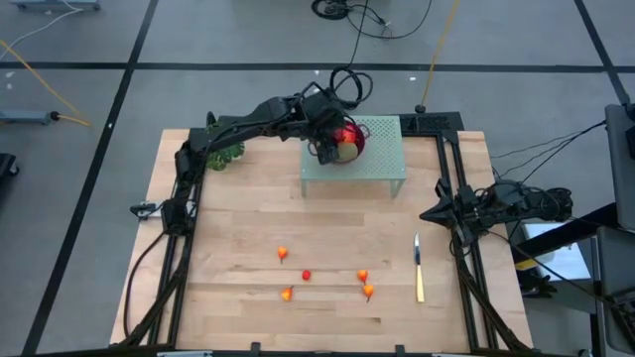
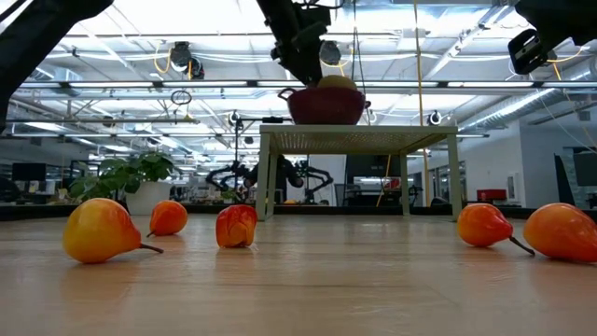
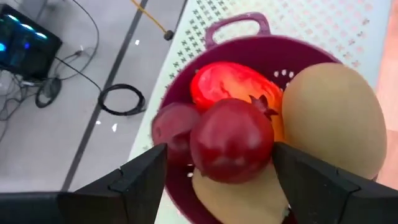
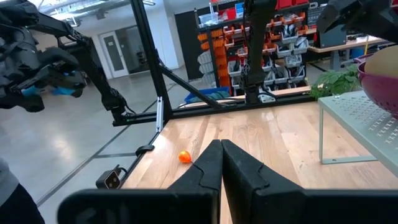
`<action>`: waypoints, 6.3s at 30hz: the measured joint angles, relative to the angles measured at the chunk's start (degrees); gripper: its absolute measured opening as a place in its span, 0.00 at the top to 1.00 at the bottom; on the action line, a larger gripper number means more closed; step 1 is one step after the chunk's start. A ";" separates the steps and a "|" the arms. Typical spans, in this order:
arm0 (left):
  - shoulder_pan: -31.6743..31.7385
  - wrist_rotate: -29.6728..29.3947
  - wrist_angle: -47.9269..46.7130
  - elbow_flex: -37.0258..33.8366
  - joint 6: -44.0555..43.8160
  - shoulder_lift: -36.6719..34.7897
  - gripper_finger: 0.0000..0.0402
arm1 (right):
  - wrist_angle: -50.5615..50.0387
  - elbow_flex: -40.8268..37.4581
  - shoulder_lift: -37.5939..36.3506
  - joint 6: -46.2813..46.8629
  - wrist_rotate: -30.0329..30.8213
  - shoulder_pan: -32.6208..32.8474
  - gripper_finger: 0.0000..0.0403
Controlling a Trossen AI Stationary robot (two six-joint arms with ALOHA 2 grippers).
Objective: Pick & Place Fruit
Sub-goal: Put the pomegranate into the strainer bowl, then put the pear into the strainer bowl
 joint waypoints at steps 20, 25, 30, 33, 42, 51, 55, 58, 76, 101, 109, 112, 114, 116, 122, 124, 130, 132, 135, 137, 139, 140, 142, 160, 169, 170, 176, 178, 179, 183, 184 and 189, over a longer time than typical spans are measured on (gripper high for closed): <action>-3.17 -0.43 -1.17 0.10 -5.04 -8.32 0.27 | -0.35 0.00 0.02 0.00 -0.02 0.00 0.99; -6.84 -0.46 -6.91 0.10 -12.47 -10.11 0.27 | -0.38 0.00 0.02 0.00 -0.02 -0.01 0.99; -11.58 -0.41 -13.47 0.08 -21.28 -10.35 0.27 | -0.37 0.00 0.00 0.00 -0.02 0.00 0.99; -14.73 -0.43 -17.53 0.08 -25.05 -10.49 0.27 | -0.37 0.00 0.00 -0.02 -0.02 -0.02 0.99; -22.07 -2.85 -27.07 0.08 -50.45 -10.47 0.27 | -0.39 0.00 0.01 -0.01 -0.02 0.00 0.99; -28.75 -2.45 -29.40 -2.06 -67.74 -10.36 0.27 | -0.37 0.00 0.02 -0.02 -0.04 0.00 0.99; -30.88 -0.08 -29.39 -5.63 -73.62 -10.36 0.27 | -0.38 0.00 0.01 -0.01 -0.02 -0.01 0.99; -32.07 2.28 -29.37 -9.22 -77.58 -10.30 0.27 | -0.39 0.00 0.00 -0.02 -0.04 0.00 0.99; -33.71 11.28 -18.18 -35.34 -87.63 -10.30 0.27 | -0.37 0.00 0.02 0.00 -0.06 0.00 0.99; -34.27 12.13 8.94 -56.12 -90.71 -10.30 0.27 | -0.37 0.00 0.01 -0.02 -0.04 0.00 0.99; -34.27 12.14 11.36 -58.52 -90.35 -10.30 0.27 | -0.37 0.00 0.01 -0.02 -0.04 0.00 0.99; -34.27 11.89 11.79 -58.67 -90.11 -10.30 0.27 | -0.33 0.00 0.00 -0.02 -0.04 0.00 0.99; -34.27 11.08 11.71 -58.67 -89.60 -10.30 0.27 | -0.22 0.00 0.00 -0.02 -0.02 0.00 0.99; -34.26 10.62 11.50 -58.67 -89.20 -10.30 0.27 | 0.06 0.00 0.00 0.00 -0.02 0.00 0.99; -34.05 10.80 11.43 -58.67 -88.20 -8.95 0.27 | 0.04 0.00 0.00 0.00 -0.04 0.00 0.99; -33.94 11.57 11.44 -58.67 -87.57 -8.30 0.27 | 0.07 0.00 0.00 -0.01 -0.02 -0.01 0.99; -33.88 11.94 11.43 -58.67 -87.36 -8.09 0.27 | 0.07 0.01 0.00 0.00 -0.02 0.00 0.99; -33.86 11.94 11.43 -58.67 -87.47 -8.09 0.27 | 0.07 0.00 0.01 0.00 -0.02 0.00 0.99; -33.86 11.92 11.45 -58.67 -87.44 -8.09 0.27 | 0.07 0.02 0.02 0.00 -0.02 0.00 0.99; -33.79 11.90 11.46 -58.67 -87.45 -8.09 0.27 | 0.07 0.01 0.01 0.00 -0.02 -0.01 0.99; -33.79 12.02 11.43 -58.67 -87.44 -8.09 0.28 | 0.07 0.00 0.00 0.00 -0.02 0.00 0.99; -33.79 12.11 11.43 -58.67 -87.43 -8.09 0.29 | 0.07 0.01 0.01 0.00 -0.02 -0.02 0.99; -33.77 12.52 11.46 -58.67 -87.40 -8.09 0.33 | 0.07 0.00 0.00 0.00 -0.02 0.00 0.99; -33.57 13.63 10.75 -56.90 -84.65 -8.00 0.77 | 0.07 0.02 0.02 0.00 -0.02 0.00 0.99; -32.66 7.96 7.12 -47.66 -77.10 -11.71 0.78 | 0.02 0.02 0.02 -0.01 -0.02 0.00 0.99; -32.52 6.45 6.63 -46.09 -76.25 -12.35 0.78 | 0.03 0.02 0.02 0.00 -0.01 0.00 0.99; -31.91 -4.90 6.87 -38.33 -72.18 -17.11 0.78 | 0.05 0.02 0.01 -0.01 -0.02 -0.01 0.99; -31.91 -8.69 6.87 -36.43 -71.08 -18.36 0.78 | 0.09 0.02 0.00 0.00 0.00 -0.01 0.99; -31.95 -10.27 6.95 -35.67 -70.60 -18.99 0.78 | 0.08 0.02 0.01 -0.02 -0.02 -0.01 0.99; -31.95 -15.44 7.13 -32.58 -68.98 -20.24 0.78 | 0.05 0.02 0.00 0.00 -0.02 -0.02 0.99; -31.95 -16.69 7.27 -31.59 -68.18 -20.24 0.78 | 0.07 0.02 0.00 0.00 -0.02 0.00 0.99; -31.26 -22.23 8.55 -27.14 -61.89 -20.27 0.78 | 0.07 0.02 0.00 0.00 -0.02 -0.01 0.99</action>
